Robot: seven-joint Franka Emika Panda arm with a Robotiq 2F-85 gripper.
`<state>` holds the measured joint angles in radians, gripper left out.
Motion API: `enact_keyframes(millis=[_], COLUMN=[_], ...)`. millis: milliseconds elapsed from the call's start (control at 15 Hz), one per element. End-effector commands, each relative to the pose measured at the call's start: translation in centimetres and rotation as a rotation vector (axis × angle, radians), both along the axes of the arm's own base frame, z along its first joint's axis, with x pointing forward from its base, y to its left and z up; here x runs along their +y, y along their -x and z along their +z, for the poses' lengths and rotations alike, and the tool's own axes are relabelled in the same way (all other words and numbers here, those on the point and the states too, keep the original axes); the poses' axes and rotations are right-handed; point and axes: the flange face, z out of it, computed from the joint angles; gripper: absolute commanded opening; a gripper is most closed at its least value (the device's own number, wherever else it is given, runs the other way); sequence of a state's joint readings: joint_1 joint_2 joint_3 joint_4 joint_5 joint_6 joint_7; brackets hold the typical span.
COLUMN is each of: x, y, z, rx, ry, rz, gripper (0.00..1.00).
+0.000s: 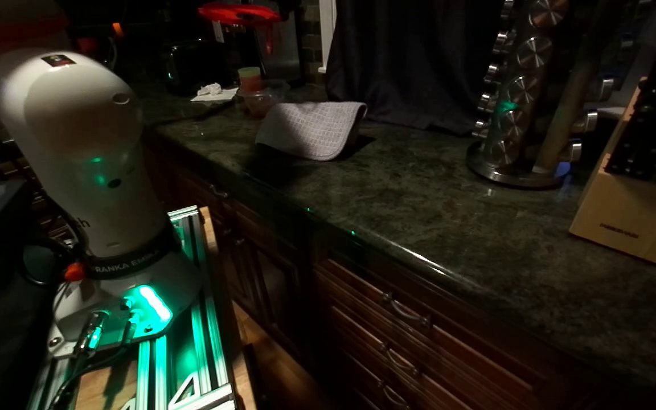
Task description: Place the red lid on the lunch box
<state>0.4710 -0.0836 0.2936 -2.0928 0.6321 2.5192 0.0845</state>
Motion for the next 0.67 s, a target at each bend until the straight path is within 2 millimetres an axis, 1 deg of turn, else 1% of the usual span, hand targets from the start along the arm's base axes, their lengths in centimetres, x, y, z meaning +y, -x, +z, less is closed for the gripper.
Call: enact_keyframes(millis=[0,333,600], x=[0.4,1.4,2.1], y=[0.2,-0.2,-0.6], z=[-2.2,-7.1,-10.4], rx=[0.097,0.150,0.181], ry=[-0.022,0.012,0.038], rz=[0.014,0.000,-0.006], gripper=[0.01,0.01,0.01])
